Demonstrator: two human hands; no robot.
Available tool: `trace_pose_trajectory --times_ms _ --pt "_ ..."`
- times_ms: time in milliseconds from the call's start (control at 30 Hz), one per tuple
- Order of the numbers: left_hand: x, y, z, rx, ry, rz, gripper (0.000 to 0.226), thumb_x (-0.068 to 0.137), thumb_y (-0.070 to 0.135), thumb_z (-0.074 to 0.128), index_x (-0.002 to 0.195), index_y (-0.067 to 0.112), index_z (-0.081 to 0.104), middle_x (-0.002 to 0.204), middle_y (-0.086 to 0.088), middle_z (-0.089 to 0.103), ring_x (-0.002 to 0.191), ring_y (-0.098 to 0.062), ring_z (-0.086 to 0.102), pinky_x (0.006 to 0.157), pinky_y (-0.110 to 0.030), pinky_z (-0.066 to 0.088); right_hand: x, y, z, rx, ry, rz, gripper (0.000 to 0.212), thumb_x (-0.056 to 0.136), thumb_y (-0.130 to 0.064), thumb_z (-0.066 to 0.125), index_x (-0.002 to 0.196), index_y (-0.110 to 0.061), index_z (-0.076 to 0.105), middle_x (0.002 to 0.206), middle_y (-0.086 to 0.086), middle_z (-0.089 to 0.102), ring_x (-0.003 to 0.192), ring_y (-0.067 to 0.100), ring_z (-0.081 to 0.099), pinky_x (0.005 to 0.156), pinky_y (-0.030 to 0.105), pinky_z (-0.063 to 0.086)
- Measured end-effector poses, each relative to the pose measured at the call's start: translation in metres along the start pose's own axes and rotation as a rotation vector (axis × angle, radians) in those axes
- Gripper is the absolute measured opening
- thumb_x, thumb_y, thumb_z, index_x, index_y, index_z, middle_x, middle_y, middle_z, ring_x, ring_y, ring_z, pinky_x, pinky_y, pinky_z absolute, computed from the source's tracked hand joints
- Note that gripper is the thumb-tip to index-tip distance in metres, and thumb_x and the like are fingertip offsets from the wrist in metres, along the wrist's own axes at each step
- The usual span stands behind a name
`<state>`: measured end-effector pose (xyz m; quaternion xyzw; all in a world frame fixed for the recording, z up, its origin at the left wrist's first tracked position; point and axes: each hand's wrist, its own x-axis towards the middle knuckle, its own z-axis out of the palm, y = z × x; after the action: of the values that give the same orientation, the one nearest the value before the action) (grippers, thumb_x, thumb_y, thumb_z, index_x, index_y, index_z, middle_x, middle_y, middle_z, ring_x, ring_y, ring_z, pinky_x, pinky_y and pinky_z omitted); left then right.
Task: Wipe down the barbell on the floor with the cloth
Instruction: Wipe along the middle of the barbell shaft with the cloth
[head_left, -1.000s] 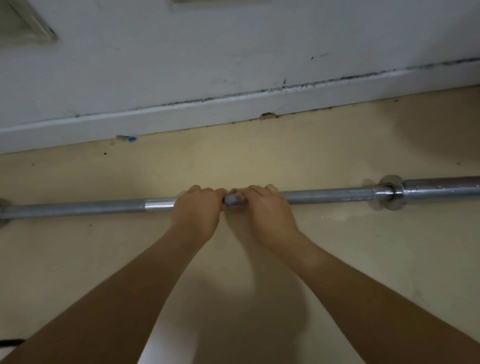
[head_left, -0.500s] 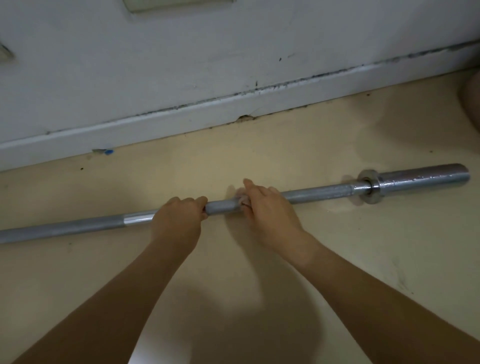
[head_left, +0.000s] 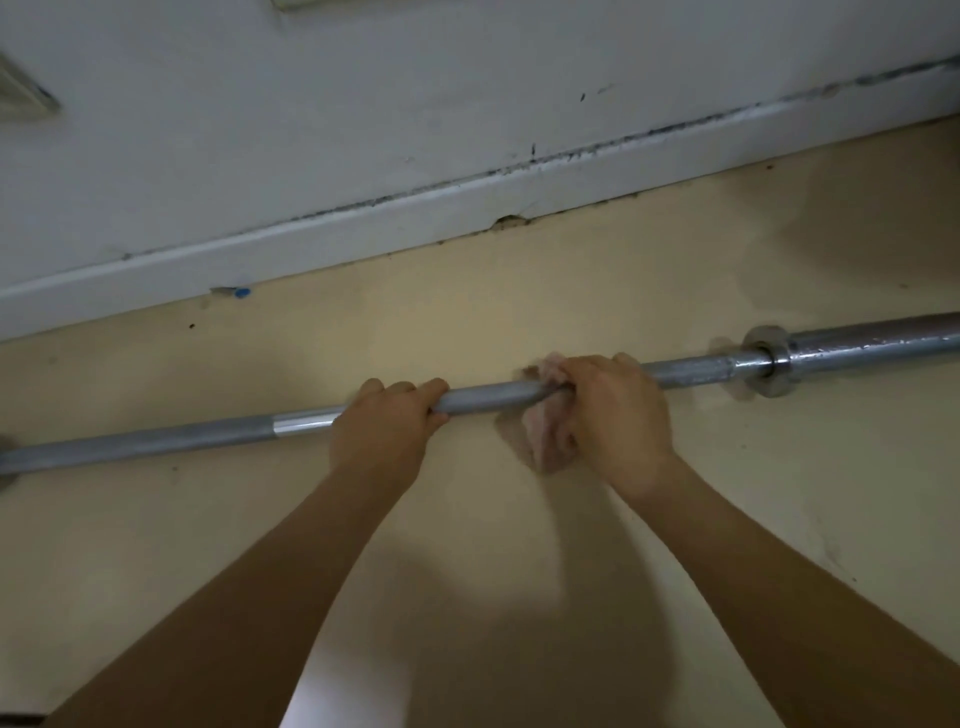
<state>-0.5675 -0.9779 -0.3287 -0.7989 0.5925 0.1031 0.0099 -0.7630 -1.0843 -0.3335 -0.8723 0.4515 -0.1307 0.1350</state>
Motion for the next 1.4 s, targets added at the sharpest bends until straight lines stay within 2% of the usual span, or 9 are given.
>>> trace_pose_trajectory --times_ms 67,267,467,600,767,933,1167,1333,1400 --pt "0.003 0.002 0.0 -0.004 -0.016 -0.005 0.03 0.093 0.039 0.046 0.119 0.027 0.054 0.099 -0.003 0.066 0.091 -0.031 0.051 0.075 -0.04 0.045 0.006 -0.014 0.009 0.071 0.015 0.09 0.019 0.059 -0.004 0.067 0.076 -0.011 0.07 0.069 0.009 0.07 0.064 0.031 0.06 0.053 0.029 0.047" --pt "0.005 0.006 -0.001 0.0 -0.015 0.007 0.028 0.093 0.041 0.046 0.112 0.023 0.058 0.097 -0.004 0.067 0.09 -0.033 0.053 0.075 -0.04 0.046 -0.002 -0.021 0.011 0.089 -0.02 -0.236 0.033 0.071 -0.017 0.055 0.102 -0.019 0.066 0.089 0.002 0.074 0.063 0.025 0.056 0.051 0.025 0.048" --pt "0.003 0.023 -0.001 0.147 0.044 0.062 0.023 0.087 0.023 0.055 0.109 0.017 0.058 0.095 -0.004 0.066 0.09 -0.031 0.053 0.065 -0.037 0.046 -0.006 0.005 0.017 0.075 0.177 0.06 0.03 0.068 -0.004 0.055 0.092 -0.008 0.072 0.084 0.008 0.075 0.061 0.029 0.061 0.059 0.028 0.049" --pt "0.006 0.055 0.006 0.181 0.126 0.156 0.031 0.075 0.032 0.063 0.101 0.016 0.064 0.086 -0.002 0.07 0.084 -0.03 0.061 0.072 -0.038 0.045 -0.008 -0.002 0.019 0.078 0.078 -0.148 0.036 0.074 -0.01 0.051 0.105 -0.008 0.07 0.094 0.005 0.074 0.063 0.026 0.059 0.055 0.028 0.051" --pt "0.02 0.061 0.003 0.196 0.045 0.145 0.02 0.069 0.025 0.08 0.07 0.014 0.063 0.056 -0.004 0.063 0.051 -0.027 0.061 0.041 -0.025 0.04 -0.016 0.049 -0.011 0.1 0.228 0.17 0.035 0.064 -0.013 0.057 0.096 -0.008 0.072 0.081 0.01 0.075 0.071 0.031 0.066 0.067 0.028 0.047" --pt "0.023 0.066 0.0 0.152 -0.01 0.093 0.013 0.091 0.019 0.048 0.102 0.02 0.056 0.096 -0.003 0.067 0.089 -0.028 0.064 0.063 -0.031 0.037 -0.011 0.004 0.01 0.143 0.037 0.004 0.043 0.06 -0.001 0.07 0.102 -0.007 0.071 0.095 0.01 0.074 0.07 0.03 0.066 0.061 0.032 0.056" --pt "0.026 0.067 0.0 0.147 -0.049 0.075 0.012 0.093 0.024 0.046 0.103 0.021 0.053 0.1 0.0 0.066 0.092 -0.024 0.062 0.064 -0.03 0.035 -0.009 0.061 -0.009 0.096 0.11 0.294 0.05 0.054 -0.011 0.08 0.103 -0.011 0.07 0.099 0.009 0.073 0.086 0.031 0.065 0.078 0.028 0.042" --pt "0.032 0.063 -0.004 0.11 -0.088 0.062 0.016 0.09 0.019 0.047 0.104 0.021 0.055 0.1 -0.001 0.066 0.092 -0.025 0.062 0.067 -0.031 0.038 -0.007 0.036 -0.004 0.138 -0.019 -0.067 0.049 0.068 -0.017 0.053 0.115 -0.016 0.066 0.111 0.004 0.071 0.081 0.028 0.066 0.073 0.032 0.056" --pt "0.03 0.062 -0.004 0.098 -0.085 0.067 0.016 0.089 0.018 0.046 0.102 0.022 0.055 0.098 -0.001 0.066 0.09 -0.026 0.062 0.066 -0.031 0.038 -0.006 0.07 -0.023 0.108 -0.085 0.051 0.054 0.064 -0.037 0.053 0.116 -0.026 0.064 0.11 -0.004 0.069 0.093 0.02 0.064 0.085 0.03 0.049"
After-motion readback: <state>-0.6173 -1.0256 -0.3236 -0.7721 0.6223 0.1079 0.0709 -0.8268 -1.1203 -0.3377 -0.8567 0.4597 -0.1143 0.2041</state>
